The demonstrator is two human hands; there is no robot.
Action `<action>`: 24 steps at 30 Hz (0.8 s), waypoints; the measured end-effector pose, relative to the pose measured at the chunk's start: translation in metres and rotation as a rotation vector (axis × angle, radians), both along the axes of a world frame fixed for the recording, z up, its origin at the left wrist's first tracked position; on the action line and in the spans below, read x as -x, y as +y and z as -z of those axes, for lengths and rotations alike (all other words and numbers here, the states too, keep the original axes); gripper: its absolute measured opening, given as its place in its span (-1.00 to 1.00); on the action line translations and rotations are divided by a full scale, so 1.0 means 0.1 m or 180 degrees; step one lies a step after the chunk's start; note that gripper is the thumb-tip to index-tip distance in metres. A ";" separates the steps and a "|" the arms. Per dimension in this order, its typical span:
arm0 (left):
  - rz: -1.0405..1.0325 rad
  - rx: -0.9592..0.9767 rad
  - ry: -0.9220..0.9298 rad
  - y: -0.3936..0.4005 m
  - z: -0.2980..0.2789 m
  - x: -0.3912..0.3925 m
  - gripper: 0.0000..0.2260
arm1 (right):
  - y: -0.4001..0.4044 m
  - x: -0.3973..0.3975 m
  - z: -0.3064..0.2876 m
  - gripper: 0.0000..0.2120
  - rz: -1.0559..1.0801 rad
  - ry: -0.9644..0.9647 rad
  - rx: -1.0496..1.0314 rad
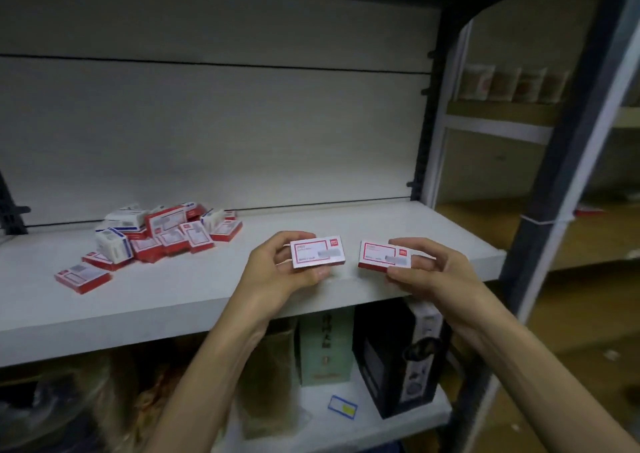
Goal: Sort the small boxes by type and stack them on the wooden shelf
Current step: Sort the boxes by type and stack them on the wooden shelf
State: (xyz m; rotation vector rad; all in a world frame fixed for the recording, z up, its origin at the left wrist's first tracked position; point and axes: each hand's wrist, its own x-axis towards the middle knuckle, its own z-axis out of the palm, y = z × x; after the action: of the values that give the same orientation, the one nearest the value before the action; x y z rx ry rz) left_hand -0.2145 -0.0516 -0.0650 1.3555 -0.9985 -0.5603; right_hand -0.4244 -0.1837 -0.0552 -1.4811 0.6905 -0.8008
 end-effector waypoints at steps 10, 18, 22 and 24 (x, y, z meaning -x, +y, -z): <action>0.0591 0.0065 -0.0283 -1.12 0.08 1.99 -0.60 | -0.89 2.03 0.20 -0.56 0.0085 -0.0337 0.0046; 0.0708 0.0024 -0.0444 -1.99 0.19 3.35 -0.60 | -1.67 3.32 0.26 -0.53 0.0304 -0.0451 -0.0279; 0.0561 -0.0070 -0.0654 -2.42 0.20 3.73 -0.61 | -2.12 3.66 0.31 -0.53 0.0283 -0.0509 -0.0435; 0.0485 -0.0116 -0.0745 -2.64 0.18 3.85 -0.61 | -2.35 3.77 0.34 -0.53 0.0233 -0.0533 -0.0465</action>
State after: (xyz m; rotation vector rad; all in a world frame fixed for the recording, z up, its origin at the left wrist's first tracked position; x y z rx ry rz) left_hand -0.6000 -0.3152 -0.0831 1.4073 -1.2953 -0.5439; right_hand -0.8019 -0.4187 -0.0888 -1.2480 0.6653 -0.9003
